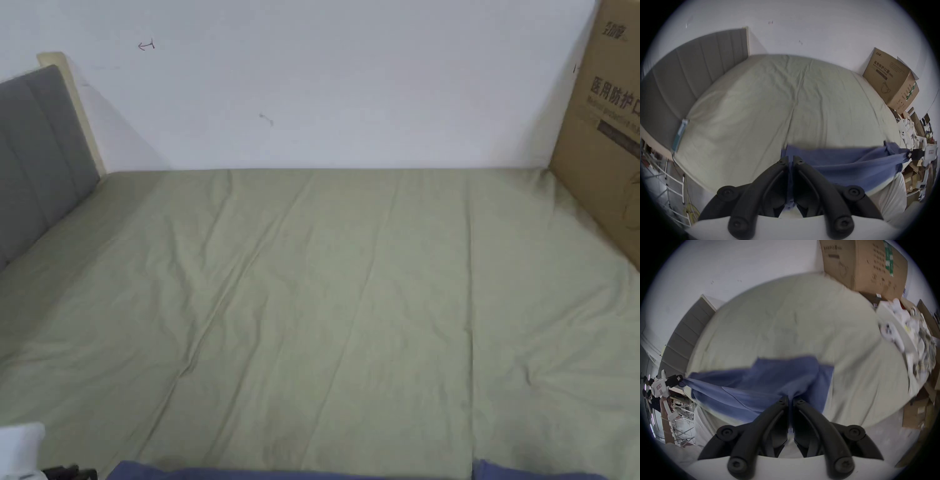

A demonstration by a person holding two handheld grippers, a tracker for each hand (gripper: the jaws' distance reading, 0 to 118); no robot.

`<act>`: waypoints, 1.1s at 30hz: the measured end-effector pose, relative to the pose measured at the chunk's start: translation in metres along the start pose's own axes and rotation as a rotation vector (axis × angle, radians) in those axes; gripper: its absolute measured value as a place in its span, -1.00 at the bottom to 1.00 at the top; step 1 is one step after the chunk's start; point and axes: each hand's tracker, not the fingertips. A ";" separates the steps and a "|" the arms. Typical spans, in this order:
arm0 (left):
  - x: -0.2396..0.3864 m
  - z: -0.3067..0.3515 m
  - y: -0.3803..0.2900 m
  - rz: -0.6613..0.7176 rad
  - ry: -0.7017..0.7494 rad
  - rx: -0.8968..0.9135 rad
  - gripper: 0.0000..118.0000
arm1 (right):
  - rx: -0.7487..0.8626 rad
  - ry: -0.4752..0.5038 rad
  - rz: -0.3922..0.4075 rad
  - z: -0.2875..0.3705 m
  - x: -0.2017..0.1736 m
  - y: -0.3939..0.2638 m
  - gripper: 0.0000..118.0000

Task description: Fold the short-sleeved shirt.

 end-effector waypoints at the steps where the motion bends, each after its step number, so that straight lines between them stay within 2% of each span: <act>1: -0.003 -0.004 -0.011 0.003 0.004 -0.011 -0.94 | 0.002 0.000 -0.007 -0.005 0.002 -0.012 -0.92; 3: -0.006 -0.016 -0.034 0.007 0.006 -0.010 -0.91 | 0.035 -0.029 -0.002 -0.020 0.006 -0.038 -0.88; 4: -0.008 -0.021 -0.042 0.014 0.023 0.001 -0.77 | 0.060 -0.035 -0.018 -0.025 0.005 -0.047 -0.68; 5: -0.010 -0.023 -0.049 0.026 0.029 0.015 -0.42 | 0.092 -0.058 -0.041 -0.032 0.014 -0.052 -0.33; 6: -0.010 -0.023 -0.050 0.044 0.062 0.000 0.16 | 0.090 -0.072 -0.051 -0.030 0.012 -0.054 0.06; 7: -0.012 -0.020 -0.052 0.066 0.101 -0.005 0.45 | 0.090 -0.075 -0.050 -0.027 0.010 -0.054 0.17; 8: -0.013 -0.012 -0.053 0.087 0.080 0.026 0.59 | 0.110 -0.118 -0.039 -0.021 0.006 -0.053 0.18; 10: -0.023 0.006 -0.053 0.170 0.009 0.096 0.60 | 0.166 -0.187 0.031 -0.004 -0.009 -0.047 0.18; 11: -0.028 0.015 -0.054 0.220 -0.013 0.126 0.60 | 0.198 -0.191 0.074 0.005 -0.017 -0.044 0.18; 12: -0.033 0.025 -0.055 0.272 -0.043 0.143 0.55 | 0.235 -0.180 0.108 0.014 -0.028 -0.040 0.15; 13: -0.038 0.032 -0.057 0.317 -0.073 0.151 0.36 | 0.282 -0.160 0.126 0.025 -0.039 -0.040 0.07; 14: -0.043 0.037 -0.061 0.362 -0.117 0.163 -0.08 | 0.379 -0.116 0.116 0.035 -0.051 -0.041 -0.12; 15: -0.047 0.042 -0.065 0.389 -0.144 0.189 -0.85 | 0.474 -0.053 0.081 0.043 -0.061 -0.042 -0.60; 16: -0.048 0.045 -0.070 0.403 -0.156 0.205 -0.98 | 0.499 0.003 0.061 0.045 -0.072 -0.041 -0.87; 18: -0.053 0.041 -0.079 0.435 -0.109 0.197 -0.98 | 0.461 0.051 0.080 0.040 -0.101 -0.035 -0.90; 20: -0.058 0.034 -0.086 0.461 -0.140 0.167 -0.98 | 0.431 0.118 0.149 0.027 -0.123 -0.032 -0.90; 22: -0.062 0.030 -0.092 0.532 -0.191 0.203 -0.98 | 0.389 0.134 0.212 0.013 -0.148 -0.027 -0.90; 23: -0.066 0.027 -0.092 0.561 -0.222 0.203 -0.97 | 0.367 0.148 0.229 0.007 -0.158 -0.026 -0.90; 24: -0.068 0.022 -0.095 0.601 -0.253 0.206 -0.84 | 0.334 0.180 0.258 0.001 -0.167 -0.024 -0.90; 25: -0.071 0.017 -0.095 0.627 -0.277 0.196 -0.46 | 0.322 0.189 0.277 -0.003 -0.175 -0.024 -0.90; 27: -0.074 -0.004 -0.094 0.671 -0.341 0.138 0.52 | 0.293 0.194 0.317 -0.012 -0.191 -0.025 -0.90; 28: -0.075 -0.013 -0.096 0.685 -0.363 0.113 0.67 | 0.281 0.195 0.326 -0.015 -0.197 -0.026 -0.90; 33: -0.067 -0.051 -0.096 0.744 -0.453 0.033 0.66 | 0.229 0.178 0.336 -0.029 -0.207 -0.032 -0.90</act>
